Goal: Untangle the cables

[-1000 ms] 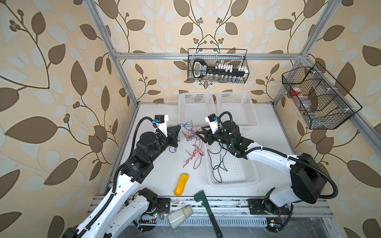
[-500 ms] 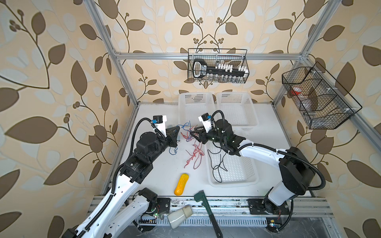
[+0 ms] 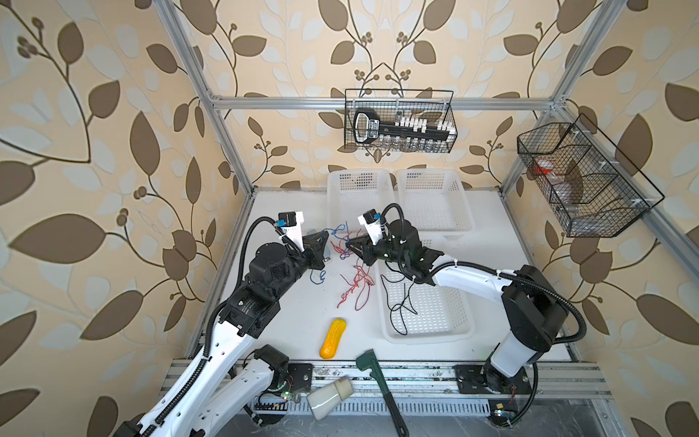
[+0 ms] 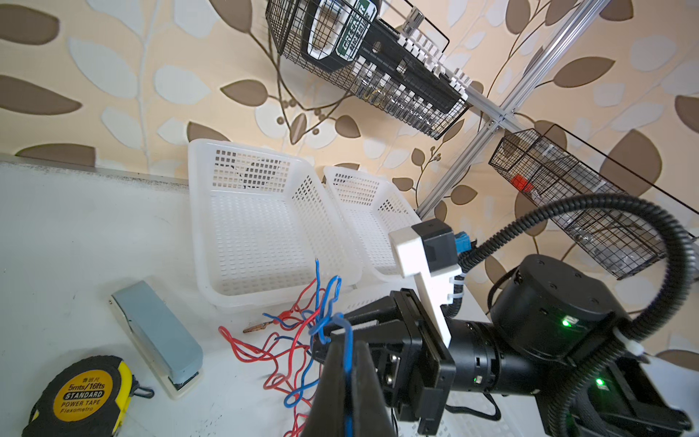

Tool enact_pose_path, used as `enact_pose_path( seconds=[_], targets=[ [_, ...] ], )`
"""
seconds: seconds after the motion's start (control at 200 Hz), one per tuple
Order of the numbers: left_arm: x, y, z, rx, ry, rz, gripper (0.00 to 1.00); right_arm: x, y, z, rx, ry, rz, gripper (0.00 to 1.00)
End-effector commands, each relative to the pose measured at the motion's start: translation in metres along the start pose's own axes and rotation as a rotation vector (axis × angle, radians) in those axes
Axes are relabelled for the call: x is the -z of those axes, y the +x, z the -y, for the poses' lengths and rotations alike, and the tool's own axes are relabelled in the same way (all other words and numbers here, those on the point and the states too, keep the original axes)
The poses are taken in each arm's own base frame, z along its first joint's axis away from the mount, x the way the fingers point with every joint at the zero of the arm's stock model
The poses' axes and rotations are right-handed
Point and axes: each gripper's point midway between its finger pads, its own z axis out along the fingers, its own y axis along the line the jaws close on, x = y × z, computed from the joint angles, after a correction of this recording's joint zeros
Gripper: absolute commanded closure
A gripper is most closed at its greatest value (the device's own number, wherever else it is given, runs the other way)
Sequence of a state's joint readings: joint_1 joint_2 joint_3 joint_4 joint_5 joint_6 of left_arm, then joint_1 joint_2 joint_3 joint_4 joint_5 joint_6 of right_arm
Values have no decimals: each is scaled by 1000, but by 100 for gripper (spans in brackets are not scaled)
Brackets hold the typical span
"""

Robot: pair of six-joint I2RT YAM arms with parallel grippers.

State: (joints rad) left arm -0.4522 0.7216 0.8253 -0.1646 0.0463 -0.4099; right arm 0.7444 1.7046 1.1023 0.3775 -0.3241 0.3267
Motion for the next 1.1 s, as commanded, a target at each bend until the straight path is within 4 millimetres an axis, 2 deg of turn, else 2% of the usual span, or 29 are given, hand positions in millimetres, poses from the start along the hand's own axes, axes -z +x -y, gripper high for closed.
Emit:
enact_pose_path(
  seconds=[0.0,0.04,0.185,0.29,0.445,0.6,0.695,0.81,0.96,1.095],
  targets=[
    [16,-29,17,16,47,86,100,-7,-6,2,29,13,5,96],
    [18,-29,17,17,40,78,100,-7,-4,4,40,27,-3,100],
    [23,-13,1,-4,-55,-14,100,-2,-1,13,90,85,-24,100],
    [25,7,-13,-12,-125,-111,100,2,1,24,111,142,-30,100],
    [24,39,-19,-9,-160,-304,100,6,-2,33,114,165,-26,100],
    [24,72,-22,10,-158,-461,100,13,-8,25,133,131,-14,100],
    [26,86,-29,20,-184,-509,100,20,-9,17,151,104,-18,100],
    [27,101,-38,37,-219,-557,100,27,-8,19,164,114,-30,100],
    [35,111,-60,38,-348,-598,100,40,-11,45,101,166,-14,100],
    [53,95,-94,25,-572,-515,100,50,-15,60,53,196,13,100]
  ],
)
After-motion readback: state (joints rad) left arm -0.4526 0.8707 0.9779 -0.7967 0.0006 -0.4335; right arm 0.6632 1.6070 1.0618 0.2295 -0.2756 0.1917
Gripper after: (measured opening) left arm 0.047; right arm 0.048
